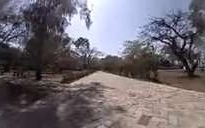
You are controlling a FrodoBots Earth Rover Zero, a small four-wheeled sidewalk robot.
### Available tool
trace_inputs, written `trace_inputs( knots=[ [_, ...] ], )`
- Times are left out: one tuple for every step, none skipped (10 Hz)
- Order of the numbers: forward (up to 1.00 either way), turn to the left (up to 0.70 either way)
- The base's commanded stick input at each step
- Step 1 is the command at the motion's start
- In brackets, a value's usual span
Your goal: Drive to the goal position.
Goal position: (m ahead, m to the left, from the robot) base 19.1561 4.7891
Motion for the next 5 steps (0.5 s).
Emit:
trace_inputs(
  knots=[
    [1.0,0.0],
    [1.0,0.0],
    [1.0,0.0],
    [1.0,0.0],
    [1.0,0.0]
  ],
)
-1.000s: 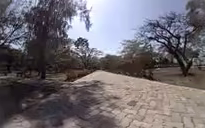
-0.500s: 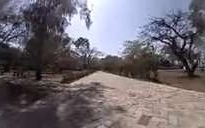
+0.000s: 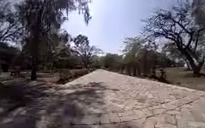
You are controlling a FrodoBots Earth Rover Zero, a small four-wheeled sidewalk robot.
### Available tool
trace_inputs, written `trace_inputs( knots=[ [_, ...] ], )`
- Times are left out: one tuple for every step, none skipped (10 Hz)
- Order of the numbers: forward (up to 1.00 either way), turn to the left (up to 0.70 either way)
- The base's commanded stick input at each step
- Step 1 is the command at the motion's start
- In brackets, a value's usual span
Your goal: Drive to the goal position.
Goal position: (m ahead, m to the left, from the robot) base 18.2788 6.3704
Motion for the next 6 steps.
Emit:
trace_inputs(
  knots=[
    [1.0,0.0],
    [1.0,0.0],
    [1.0,0.0],
    [1.0,0.0],
    [1.0,0.0],
    [1.0,0.0]
  ],
)
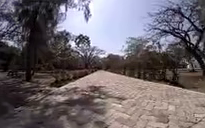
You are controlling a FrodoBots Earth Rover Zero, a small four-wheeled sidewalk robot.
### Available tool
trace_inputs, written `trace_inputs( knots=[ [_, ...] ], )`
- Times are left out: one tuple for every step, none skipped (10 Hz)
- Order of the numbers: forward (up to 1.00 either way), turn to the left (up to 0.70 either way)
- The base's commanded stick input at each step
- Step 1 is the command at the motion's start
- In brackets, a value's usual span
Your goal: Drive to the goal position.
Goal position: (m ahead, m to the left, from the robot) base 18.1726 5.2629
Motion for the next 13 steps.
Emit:
trace_inputs(
  knots=[
    [1.0,0.0],
    [1.0,0.0],
    [1.0,0.0],
    [1.0,0.0],
    [1.0,0.0],
    [1.0,0.0],
    [1.0,0.0],
    [1.0,0.0],
    [1.0,0.0],
    [1.0,0.0],
    [1.0,0.0],
    [1.0,0.0],
    [1.0,0.0]
  ],
)
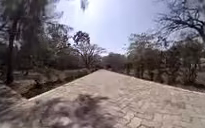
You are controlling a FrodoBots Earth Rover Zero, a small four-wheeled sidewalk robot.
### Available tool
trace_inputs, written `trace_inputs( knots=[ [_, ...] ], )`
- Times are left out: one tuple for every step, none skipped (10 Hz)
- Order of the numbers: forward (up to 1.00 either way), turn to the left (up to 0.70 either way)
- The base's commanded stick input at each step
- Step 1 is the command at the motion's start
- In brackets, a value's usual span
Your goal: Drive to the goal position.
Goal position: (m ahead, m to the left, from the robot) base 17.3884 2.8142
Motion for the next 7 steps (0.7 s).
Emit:
trace_inputs(
  knots=[
    [1.0,0.0],
    [1.0,0.0],
    [1.0,0.0],
    [1.0,0.0],
    [1.0,0.0],
    [1.0,0.0],
    [1.0,0.0]
  ],
)
